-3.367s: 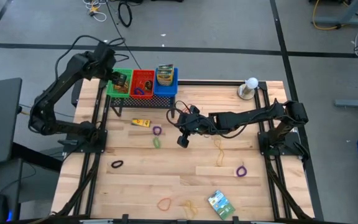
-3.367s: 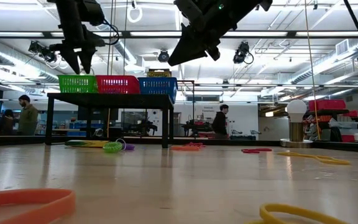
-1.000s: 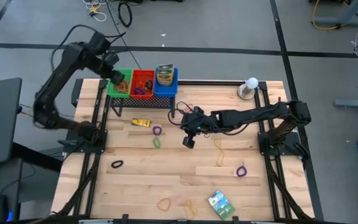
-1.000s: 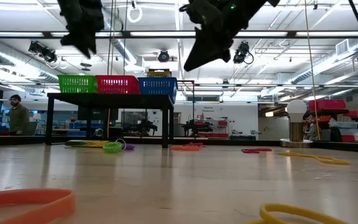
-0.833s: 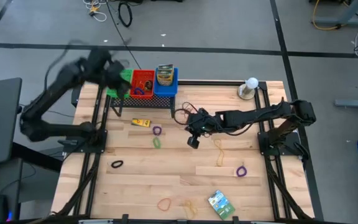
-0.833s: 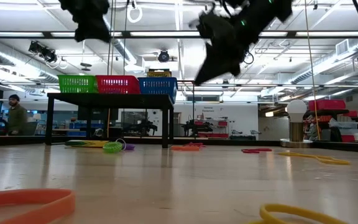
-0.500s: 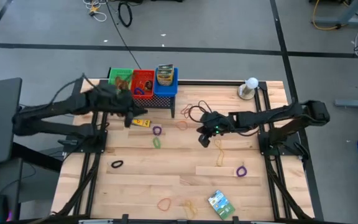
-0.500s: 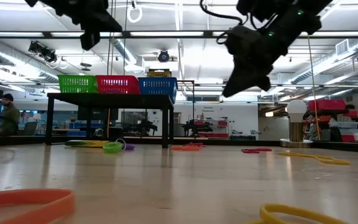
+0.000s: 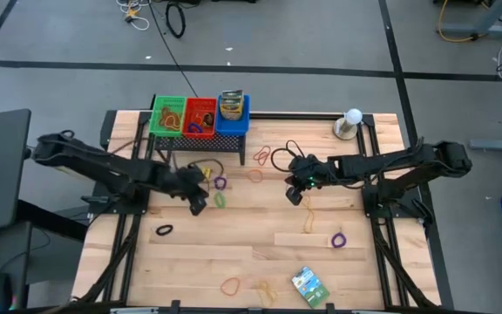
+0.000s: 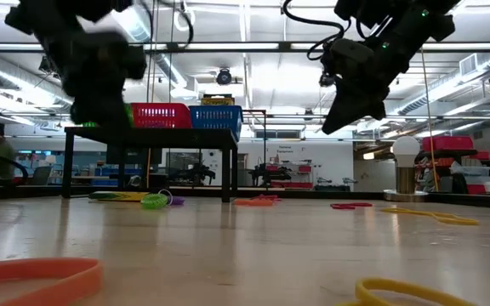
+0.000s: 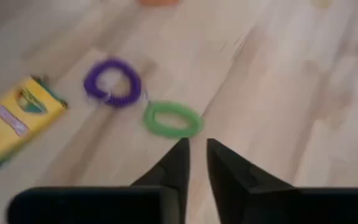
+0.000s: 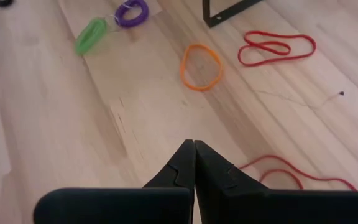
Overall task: Pick & Place Office Desk Supplies
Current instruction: Put the green spring rubber band into the red bin on the shelf
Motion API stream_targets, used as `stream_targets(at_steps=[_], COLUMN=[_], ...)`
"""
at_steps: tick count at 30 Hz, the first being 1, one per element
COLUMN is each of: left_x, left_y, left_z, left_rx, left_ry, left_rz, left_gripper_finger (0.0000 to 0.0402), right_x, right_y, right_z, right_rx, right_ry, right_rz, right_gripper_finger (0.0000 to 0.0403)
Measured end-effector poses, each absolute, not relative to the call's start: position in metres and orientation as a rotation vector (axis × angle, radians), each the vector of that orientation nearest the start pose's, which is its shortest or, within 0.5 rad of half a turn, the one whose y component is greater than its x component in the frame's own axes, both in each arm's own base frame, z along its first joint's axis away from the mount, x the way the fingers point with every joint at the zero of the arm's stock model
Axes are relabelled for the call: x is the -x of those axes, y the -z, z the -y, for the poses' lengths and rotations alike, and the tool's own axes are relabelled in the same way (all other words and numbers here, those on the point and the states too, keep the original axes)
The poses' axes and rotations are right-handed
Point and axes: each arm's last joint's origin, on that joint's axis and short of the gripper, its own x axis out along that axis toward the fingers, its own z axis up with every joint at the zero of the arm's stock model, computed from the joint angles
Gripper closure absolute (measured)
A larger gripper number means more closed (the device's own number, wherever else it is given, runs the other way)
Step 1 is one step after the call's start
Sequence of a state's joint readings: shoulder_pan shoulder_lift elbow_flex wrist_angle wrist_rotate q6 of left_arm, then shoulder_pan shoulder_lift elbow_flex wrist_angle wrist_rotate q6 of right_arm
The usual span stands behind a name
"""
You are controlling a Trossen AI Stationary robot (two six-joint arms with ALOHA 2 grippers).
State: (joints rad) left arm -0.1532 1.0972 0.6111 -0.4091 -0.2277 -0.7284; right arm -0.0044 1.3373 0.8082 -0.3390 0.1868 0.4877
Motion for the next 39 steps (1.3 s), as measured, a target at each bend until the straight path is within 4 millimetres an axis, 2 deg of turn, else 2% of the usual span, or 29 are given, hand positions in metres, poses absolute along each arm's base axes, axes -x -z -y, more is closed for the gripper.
stream_targets(at_steps=[3,9,15,23,30,35,39], left_x=[-0.209,-0.227,-0.24,-0.248,-0.25,-0.248,-0.243], left_y=[-0.183,-0.161,-0.143,-0.123,-0.118,-0.125,-0.145], left_z=[0.028,0.029,0.027,0.026,0.026,0.028,0.036], left_rx=[0.521,0.547,0.542,0.498,0.473,0.492,0.53], left_ry=[-0.433,-0.505,-0.578,-0.64,-0.66,-0.617,-0.539], left_rz=[-0.886,-0.89,-0.872,-0.885,-0.868,-0.869,-0.825], left_gripper_finger=[0.0295,0.0224,0.0207,0.0249,0.0312,0.0383,0.039], right_x=[-0.263,-0.263,-0.263,-0.264,-0.266,-0.266,-0.266], right_y=[-0.215,-0.215,-0.215,-0.216,-0.217,-0.217,-0.217], right_z=[0.007,0.006,0.006,0.006,0.006,0.006,0.006], right_rx=[-0.354,-0.306,-0.279,-0.27,-0.271,-0.27,-0.27], right_ry=[0.376,0.351,0.332,0.325,0.327,0.33,0.33], right_rz=[-0.806,-0.816,-0.815,-0.808,-0.786,-0.786,-0.786], right_gripper_finger=[0.0398,0.0398,0.0398,0.0398,0.0398,0.0398,0.0398])
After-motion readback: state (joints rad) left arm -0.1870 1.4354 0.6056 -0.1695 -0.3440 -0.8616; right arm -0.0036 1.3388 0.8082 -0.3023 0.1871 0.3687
